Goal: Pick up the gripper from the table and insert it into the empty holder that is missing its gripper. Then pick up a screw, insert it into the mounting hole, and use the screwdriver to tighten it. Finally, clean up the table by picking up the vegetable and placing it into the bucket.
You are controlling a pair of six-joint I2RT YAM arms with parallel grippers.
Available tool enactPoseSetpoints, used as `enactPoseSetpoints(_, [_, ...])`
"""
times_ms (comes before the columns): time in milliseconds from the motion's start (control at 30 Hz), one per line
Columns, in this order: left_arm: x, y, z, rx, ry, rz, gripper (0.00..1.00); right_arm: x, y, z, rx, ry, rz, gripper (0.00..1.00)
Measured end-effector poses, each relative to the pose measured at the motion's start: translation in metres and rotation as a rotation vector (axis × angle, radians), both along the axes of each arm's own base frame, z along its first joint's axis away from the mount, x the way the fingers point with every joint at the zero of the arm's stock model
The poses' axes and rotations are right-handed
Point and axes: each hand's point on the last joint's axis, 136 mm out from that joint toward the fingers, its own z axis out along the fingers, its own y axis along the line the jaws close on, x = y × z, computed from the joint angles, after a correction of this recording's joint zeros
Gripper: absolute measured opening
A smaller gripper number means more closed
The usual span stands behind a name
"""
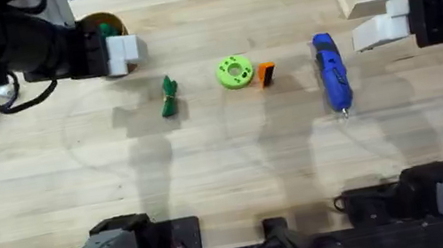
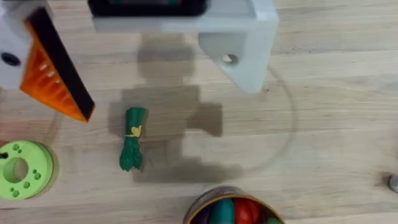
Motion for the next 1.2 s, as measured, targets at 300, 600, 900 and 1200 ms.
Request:
enactPoseSetpoints(300, [0.000, 0.000, -0.001, -0.002, 0.003, -0.002, 0.985, 0.000, 0.000, 0.001, 0.000, -0.002, 0.000, 0.991])
enactPoseSetpoints(600, [0.004, -0.029, -0.046, 0.005, 0.276, -0.092, 0.985, 0.000, 0.000, 0.001, 0.000, -0.003, 0.000, 0.994])
enactPoseSetpoints(900, [0.019, -0.046, -0.114, -0.005, 0.476, -0.131, 0.985, 0.000, 0.000, 0.001, 0.000, -0.003, 0.000, 0.991])
enactPoseSetpoints(1200, [0.022, -0.051, -0.150, -0.024, 0.564, -0.135, 0.985, 0.000, 0.000, 0.001, 0.000, -0.003, 0.000, 0.992])
